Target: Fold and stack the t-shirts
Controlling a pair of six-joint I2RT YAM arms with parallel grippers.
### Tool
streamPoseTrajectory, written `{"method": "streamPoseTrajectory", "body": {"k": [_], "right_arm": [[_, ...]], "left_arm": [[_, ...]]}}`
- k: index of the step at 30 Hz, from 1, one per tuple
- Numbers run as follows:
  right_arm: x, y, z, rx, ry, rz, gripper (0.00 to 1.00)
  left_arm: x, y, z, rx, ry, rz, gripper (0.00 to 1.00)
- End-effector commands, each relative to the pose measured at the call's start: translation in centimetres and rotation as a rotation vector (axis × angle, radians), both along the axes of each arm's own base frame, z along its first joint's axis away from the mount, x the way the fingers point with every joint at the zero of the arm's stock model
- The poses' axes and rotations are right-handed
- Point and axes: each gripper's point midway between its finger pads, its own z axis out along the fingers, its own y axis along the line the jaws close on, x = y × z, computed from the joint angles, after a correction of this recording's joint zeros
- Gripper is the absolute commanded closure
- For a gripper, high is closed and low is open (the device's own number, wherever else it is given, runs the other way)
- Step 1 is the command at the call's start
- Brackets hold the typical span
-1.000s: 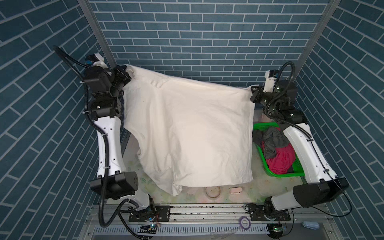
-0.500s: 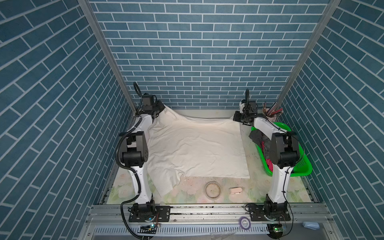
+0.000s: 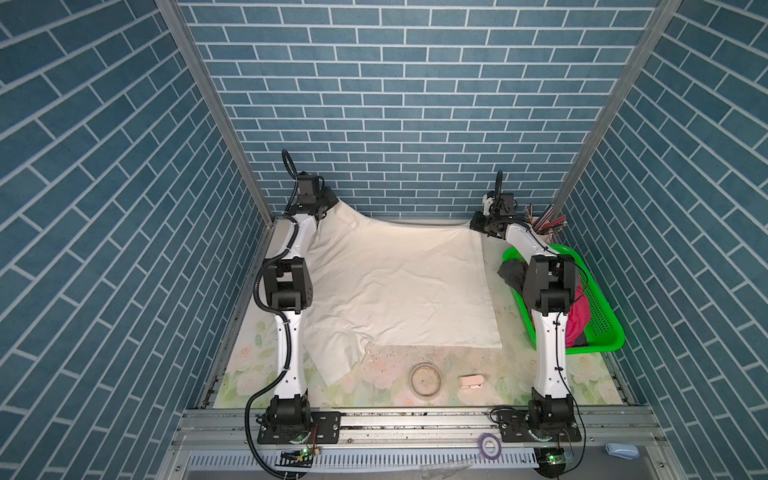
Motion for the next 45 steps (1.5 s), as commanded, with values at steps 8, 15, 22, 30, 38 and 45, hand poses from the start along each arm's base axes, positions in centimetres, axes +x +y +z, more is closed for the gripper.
{"method": "streamPoseTrajectory", "body": {"k": [8, 15, 22, 30, 38, 45], "right_arm": [[-0.3, 0.7, -4.4, 0.024, 0.077, 0.031, 1.0], [-0.3, 0.7, -5.5, 0.031, 0.092, 0.027, 1.0], [-0.6, 0.9, -4.9, 0.044, 0.089, 0.03, 0.93], [-1.1, 1.0, -3.6, 0.065, 0.077, 0.029, 0.96], [-2.0, 1.5, -4.2, 0.07, 0.087, 0.035, 0.96], [-2.2, 1.5, -4.0, 0.072, 0.078, 0.04, 0.89]], "left_arm": [[-1.9, -3.3, -7.8, -0.082, 0.161, -0.058, 1.0], [-2.7, -3.3, -8.6, -0.08, 0.182, -0.049, 1.0], [-3.2, -2.2, -6.4, -0.072, 0.165, -0.038, 1.0], [-4.1, -0.4, -5.0, -0.133, 0.163, -0.038, 1.0], [-5.3, 0.8, -7.5, -0.162, 0.218, -0.009, 1.0], [-6.0, -0.1, -7.3, -0.234, 0.202, -0.05, 1.0]]}}
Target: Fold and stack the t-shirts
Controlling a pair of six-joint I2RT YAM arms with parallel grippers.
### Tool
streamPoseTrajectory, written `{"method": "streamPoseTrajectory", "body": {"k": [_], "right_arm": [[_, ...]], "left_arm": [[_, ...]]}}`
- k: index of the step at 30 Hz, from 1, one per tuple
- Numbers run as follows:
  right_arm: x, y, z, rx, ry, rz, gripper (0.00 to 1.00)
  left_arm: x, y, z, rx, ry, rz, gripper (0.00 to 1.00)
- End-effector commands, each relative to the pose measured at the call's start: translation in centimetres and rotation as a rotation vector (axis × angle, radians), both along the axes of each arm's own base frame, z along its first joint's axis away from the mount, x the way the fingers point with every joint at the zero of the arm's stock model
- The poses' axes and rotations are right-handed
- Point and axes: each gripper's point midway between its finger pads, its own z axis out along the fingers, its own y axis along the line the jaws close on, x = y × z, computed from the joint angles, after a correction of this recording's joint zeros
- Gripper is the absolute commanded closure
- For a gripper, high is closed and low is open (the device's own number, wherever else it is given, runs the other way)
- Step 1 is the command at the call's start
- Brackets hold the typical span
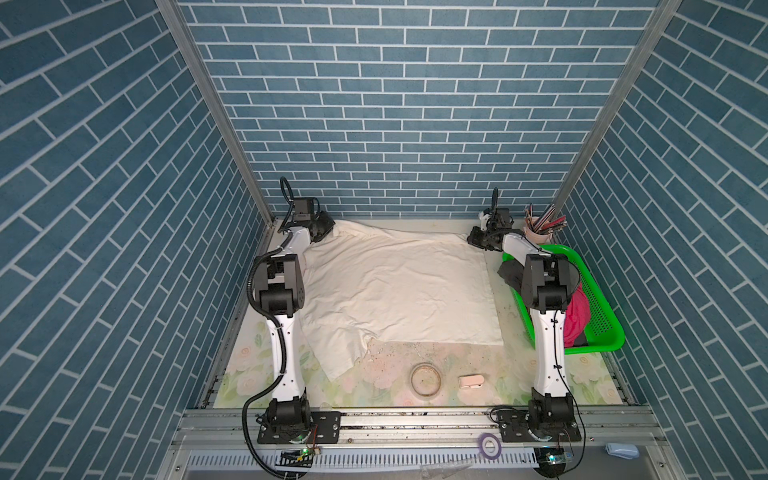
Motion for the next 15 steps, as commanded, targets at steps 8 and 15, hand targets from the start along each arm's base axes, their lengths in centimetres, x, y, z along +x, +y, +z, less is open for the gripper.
{"method": "streamPoseTrajectory", "body": {"k": [8, 15], "right_arm": [[0.3, 0.8, 3.7, 0.073, -0.052, -0.024, 0.71], [0.4, 1.2, 5.0, 0.104, -0.082, -0.063, 0.67]], "left_arm": [[-0.8, -0.6, 1.0, -0.056, -0.028, -0.01, 0.99], [-1.5, -0.7, 0.9, -0.048, -0.016, -0.005, 0.63]]}}
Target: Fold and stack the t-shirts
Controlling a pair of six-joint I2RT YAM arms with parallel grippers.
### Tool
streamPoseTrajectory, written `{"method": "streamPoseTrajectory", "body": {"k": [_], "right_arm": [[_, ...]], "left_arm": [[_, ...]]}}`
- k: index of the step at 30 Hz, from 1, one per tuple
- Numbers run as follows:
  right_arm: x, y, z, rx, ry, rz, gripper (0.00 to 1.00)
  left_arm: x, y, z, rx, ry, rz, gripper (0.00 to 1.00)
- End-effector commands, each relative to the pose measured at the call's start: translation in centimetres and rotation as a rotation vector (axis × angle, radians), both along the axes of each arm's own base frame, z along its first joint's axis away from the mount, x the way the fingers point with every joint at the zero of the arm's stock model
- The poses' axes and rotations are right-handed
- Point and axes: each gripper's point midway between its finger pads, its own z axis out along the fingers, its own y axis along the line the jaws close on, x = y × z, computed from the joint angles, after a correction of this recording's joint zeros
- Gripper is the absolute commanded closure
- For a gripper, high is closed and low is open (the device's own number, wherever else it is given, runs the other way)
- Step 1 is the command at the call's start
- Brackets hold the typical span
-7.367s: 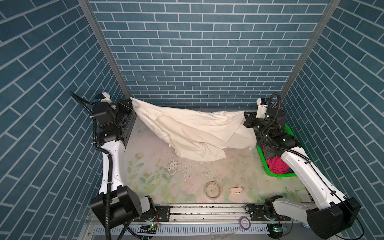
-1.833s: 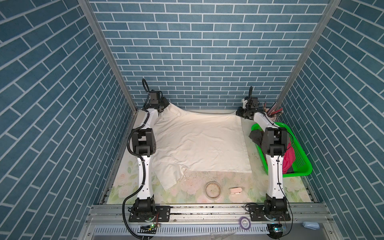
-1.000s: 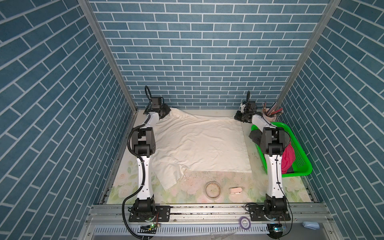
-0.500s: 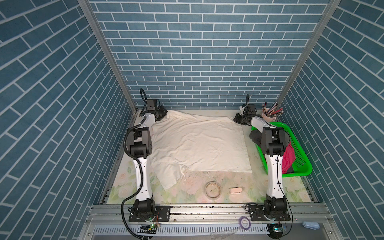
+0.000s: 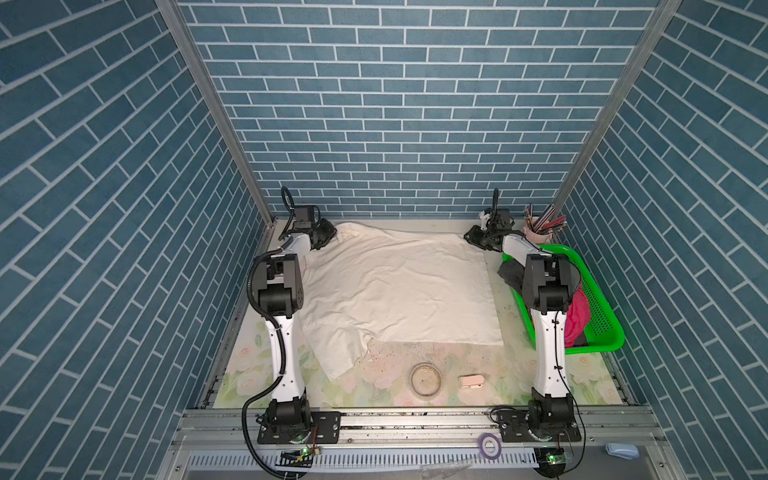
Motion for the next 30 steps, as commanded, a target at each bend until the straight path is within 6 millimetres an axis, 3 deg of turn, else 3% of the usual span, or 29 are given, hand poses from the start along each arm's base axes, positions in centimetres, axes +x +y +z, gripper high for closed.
{"method": "streamPoseTrajectory", "body": {"k": [1, 3, 6, 7, 9, 15, 18, 23, 26, 30], "right_arm": [[0.4, 0.7, 4.4, 0.041, -0.075, -0.032, 0.68], [0.3, 0.9, 4.6, 0.049, -0.08, -0.037, 0.69], [0.2, 1.3, 4.8, 0.057, -0.081, -0.03, 0.68], [0.2, 1.6, 4.9, 0.056, -0.083, -0.026, 0.68], [0.1, 1.8, 4.8, 0.062, -0.083, -0.021, 0.67], [-0.3, 2.1, 4.9, 0.077, -0.088, -0.017, 0.65], [-0.5, 2.2, 4.9, 0.082, -0.088, -0.011, 0.64], [-1.0, 2.2, 5.0, 0.081, -0.091, -0.006, 0.64], [-1.2, 2.2, 5.0, 0.082, -0.093, -0.001, 0.64], [-1.3, 2.3, 5.0, 0.083, -0.093, 0.004, 0.64]], "left_arm": [[-0.3, -0.2, 2.7, 0.014, -0.043, 0.0, 0.56], [-0.7, -0.1, 2.9, 0.021, -0.042, 0.002, 0.46], [-1.6, -0.3, 3.0, 0.035, -0.034, -0.003, 0.43], [-2.0, -0.5, 3.1, 0.047, -0.03, -0.001, 0.33], [-2.6, -1.0, 3.0, 0.072, -0.026, -0.005, 0.29], [-4.4, -3.8, 1.3, 0.077, -0.006, -0.008, 0.3], [-3.7, -4.2, 1.0, 0.099, -0.025, 0.008, 0.34], [-1.5, -4.1, -0.4, 0.214, -0.007, 0.007, 0.42], [-0.7, -3.7, -0.1, 0.313, -0.018, 0.01, 0.46], [-0.8, -2.1, -0.5, 0.43, 0.037, 0.015, 0.48]]}}
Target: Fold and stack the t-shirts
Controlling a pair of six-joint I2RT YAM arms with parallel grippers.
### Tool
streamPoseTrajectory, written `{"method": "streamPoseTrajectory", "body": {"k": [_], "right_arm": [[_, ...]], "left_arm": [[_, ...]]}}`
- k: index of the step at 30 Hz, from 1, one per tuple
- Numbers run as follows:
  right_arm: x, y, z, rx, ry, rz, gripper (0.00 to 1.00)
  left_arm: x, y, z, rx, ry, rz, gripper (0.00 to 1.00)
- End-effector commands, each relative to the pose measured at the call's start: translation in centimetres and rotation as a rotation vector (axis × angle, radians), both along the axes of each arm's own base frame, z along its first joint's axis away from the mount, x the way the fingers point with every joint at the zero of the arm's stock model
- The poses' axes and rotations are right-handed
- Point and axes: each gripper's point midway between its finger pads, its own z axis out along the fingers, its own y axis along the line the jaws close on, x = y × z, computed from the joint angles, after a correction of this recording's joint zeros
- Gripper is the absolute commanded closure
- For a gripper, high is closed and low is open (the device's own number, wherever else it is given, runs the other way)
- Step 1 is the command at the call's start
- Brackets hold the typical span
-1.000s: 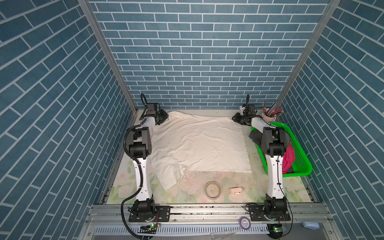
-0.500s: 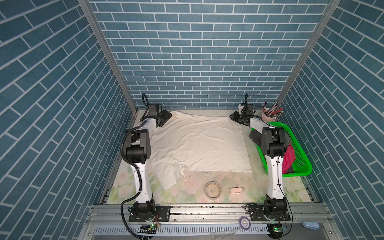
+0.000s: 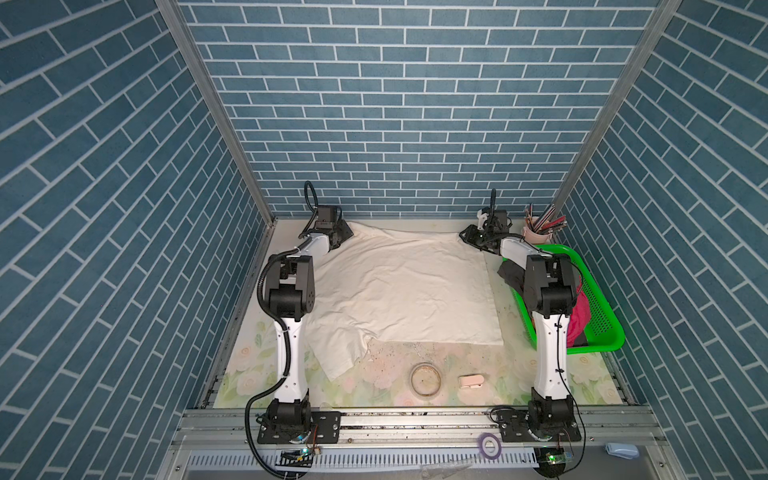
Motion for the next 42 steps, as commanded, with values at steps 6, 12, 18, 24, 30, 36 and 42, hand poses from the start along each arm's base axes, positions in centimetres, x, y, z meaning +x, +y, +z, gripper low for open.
{"method": "streamPoseTrajectory", "body": {"k": [6, 12, 18, 24, 30, 36, 42], "right_arm": [[0.4, 0.7, 2.7, 0.046, -0.046, 0.001, 0.64], [0.2, 0.6, 2.6, 0.051, -0.038, -0.003, 0.65], [0.1, 0.5, 2.5, 0.047, -0.042, -0.005, 0.64], [0.2, 0.6, 2.5, 0.06, -0.042, -0.006, 0.65], [0.1, 0.6, 2.6, 0.058, -0.043, -0.005, 0.68], [0.3, 0.6, 2.8, 0.055, -0.049, -0.002, 0.77], [0.3, 0.5, 3.6, 0.038, -0.061, 0.008, 0.92]], "left_arm": [[-1.2, 1.8, -1.1, 0.176, 0.052, 0.001, 0.47], [-0.6, 2.0, -1.7, 0.194, 0.061, 0.0, 0.48], [-0.6, 2.5, -1.2, 0.236, 0.058, 0.003, 0.47], [-0.3, 2.2, -2.3, 0.222, 0.051, -0.003, 0.53], [0.9, 1.7, -1.9, 0.196, 0.011, -0.016, 0.8], [1.6, 1.6, -1.8, 0.2, 0.013, -0.029, 1.0], [1.9, 1.2, 4.4, 0.093, -0.081, -0.045, 1.0]]}}
